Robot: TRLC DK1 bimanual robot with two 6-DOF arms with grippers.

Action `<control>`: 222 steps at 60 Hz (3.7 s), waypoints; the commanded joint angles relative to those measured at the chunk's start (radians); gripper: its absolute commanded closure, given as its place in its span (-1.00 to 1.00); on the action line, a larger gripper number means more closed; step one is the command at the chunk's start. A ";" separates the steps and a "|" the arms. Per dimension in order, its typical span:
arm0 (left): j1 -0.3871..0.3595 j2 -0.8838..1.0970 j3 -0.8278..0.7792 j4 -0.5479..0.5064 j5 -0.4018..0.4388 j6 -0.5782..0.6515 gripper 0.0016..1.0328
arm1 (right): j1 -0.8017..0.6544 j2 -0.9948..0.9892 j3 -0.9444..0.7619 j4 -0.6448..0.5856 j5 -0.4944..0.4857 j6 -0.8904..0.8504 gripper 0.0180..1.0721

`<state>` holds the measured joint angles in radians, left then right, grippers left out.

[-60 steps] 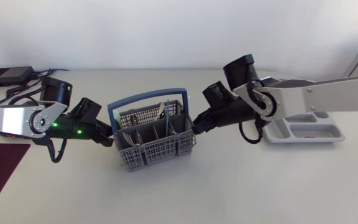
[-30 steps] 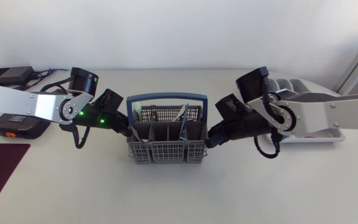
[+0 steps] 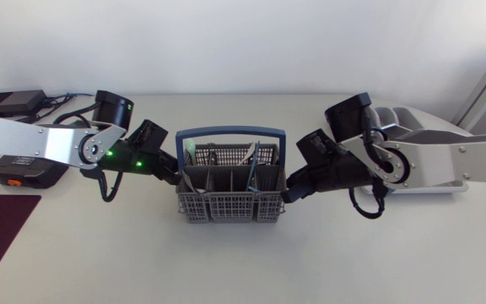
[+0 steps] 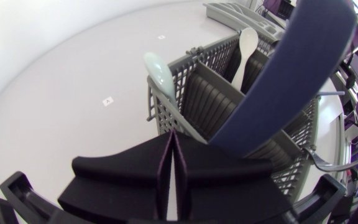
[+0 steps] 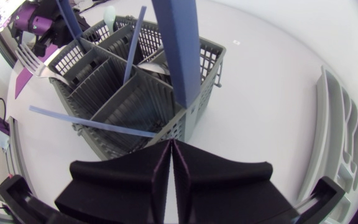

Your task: Unload the cutlery basket into the drawer organizer.

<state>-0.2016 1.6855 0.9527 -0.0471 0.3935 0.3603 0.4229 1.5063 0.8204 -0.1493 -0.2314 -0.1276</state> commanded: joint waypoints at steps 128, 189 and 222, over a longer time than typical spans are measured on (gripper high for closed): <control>-0.153 -0.923 -0.440 -0.174 -0.067 0.140 0.08 | 0.358 -0.199 -0.253 0.363 0.297 -0.293 -0.39; -0.188 -0.932 -0.462 -0.157 -0.090 0.138 0.08 | 0.387 -0.126 -0.179 0.401 0.330 -0.296 0.89; -0.225 -0.926 -0.459 -0.151 -0.120 0.134 0.08 | 0.389 -0.367 -0.056 0.137 0.285 -0.207 0.89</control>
<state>-0.4156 0.7635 0.5148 -0.2081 0.2783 0.4767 0.8043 1.1892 0.7216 0.0303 0.0685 -0.3798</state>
